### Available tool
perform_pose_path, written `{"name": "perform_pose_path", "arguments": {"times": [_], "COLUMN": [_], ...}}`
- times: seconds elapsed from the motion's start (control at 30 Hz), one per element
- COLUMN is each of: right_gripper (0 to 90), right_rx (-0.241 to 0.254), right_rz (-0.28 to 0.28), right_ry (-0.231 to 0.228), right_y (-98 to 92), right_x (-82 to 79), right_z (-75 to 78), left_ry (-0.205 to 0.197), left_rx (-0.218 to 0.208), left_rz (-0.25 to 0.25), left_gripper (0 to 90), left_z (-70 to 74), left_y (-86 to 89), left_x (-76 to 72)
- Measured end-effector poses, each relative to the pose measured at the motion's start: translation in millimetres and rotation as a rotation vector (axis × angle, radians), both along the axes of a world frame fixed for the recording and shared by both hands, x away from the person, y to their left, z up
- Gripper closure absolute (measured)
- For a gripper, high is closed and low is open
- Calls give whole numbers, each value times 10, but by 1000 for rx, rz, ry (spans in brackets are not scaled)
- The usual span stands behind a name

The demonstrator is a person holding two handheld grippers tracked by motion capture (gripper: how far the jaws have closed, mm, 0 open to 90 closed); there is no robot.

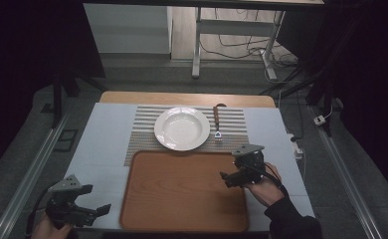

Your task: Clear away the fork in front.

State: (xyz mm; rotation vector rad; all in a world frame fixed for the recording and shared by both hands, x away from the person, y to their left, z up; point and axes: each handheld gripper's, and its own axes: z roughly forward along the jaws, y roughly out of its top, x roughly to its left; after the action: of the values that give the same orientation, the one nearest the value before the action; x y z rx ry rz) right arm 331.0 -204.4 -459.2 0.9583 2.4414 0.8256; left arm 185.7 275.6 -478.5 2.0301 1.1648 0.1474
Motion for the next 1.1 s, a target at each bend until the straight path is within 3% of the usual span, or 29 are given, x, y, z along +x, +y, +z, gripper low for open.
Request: {"name": "perform_pose_path", "arguments": {"times": [0.83,1.1], "right_gripper": [0,50], "right_rx": [-228,-341], "right_rz": [-1,18], "right_ry": [-77,-132], "right_y": [296,407], "right_x": [734,931], "right_z": [-140,-209], "left_ry": [10,10], "left_rx": [-5,-6], "left_rz": [0,1], "left_gripper": [0,0], "left_z": [-5,-7], "left_y": [7,8], "left_x": [8,8]}}
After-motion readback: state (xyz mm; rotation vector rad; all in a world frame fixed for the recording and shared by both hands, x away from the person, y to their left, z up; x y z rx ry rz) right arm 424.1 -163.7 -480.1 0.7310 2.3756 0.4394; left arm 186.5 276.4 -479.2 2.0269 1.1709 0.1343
